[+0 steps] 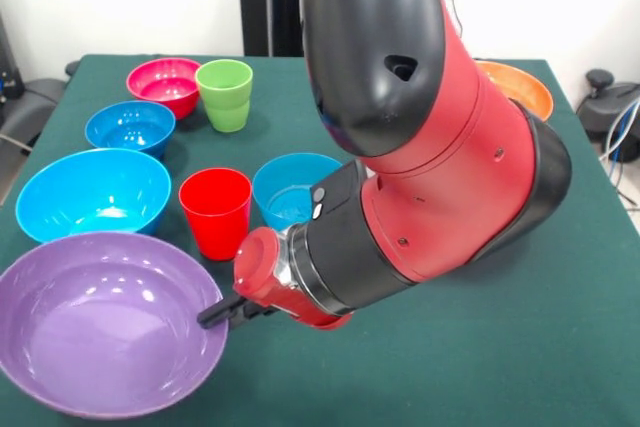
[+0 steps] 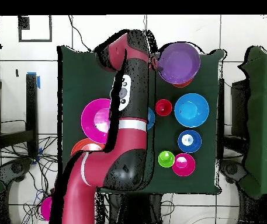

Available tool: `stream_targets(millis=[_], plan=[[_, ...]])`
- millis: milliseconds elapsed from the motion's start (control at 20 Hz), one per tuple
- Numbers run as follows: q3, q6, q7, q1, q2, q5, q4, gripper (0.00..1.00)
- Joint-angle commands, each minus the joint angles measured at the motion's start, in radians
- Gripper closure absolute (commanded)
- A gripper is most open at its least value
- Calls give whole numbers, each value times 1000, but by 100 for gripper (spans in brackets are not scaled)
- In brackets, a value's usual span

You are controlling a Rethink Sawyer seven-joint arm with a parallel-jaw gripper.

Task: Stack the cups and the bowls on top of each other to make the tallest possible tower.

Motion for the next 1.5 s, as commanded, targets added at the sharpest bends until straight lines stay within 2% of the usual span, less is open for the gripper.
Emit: stream_targets(millis=[50, 400, 600, 750, 1100, 1500], plan=[[33, -61, -190, 23, -65, 23, 90, 100], [78, -75, -216, 19, -125, 56, 167, 100], [90, -68, -224, 13, -140, 85, 164, 100], [98, -98, -227, 17, -168, 89, 208, 100], [147, -151, -225, -4, -185, 128, 269, 100], [160, -180, -207, 1, -205, 137, 331, 100]])
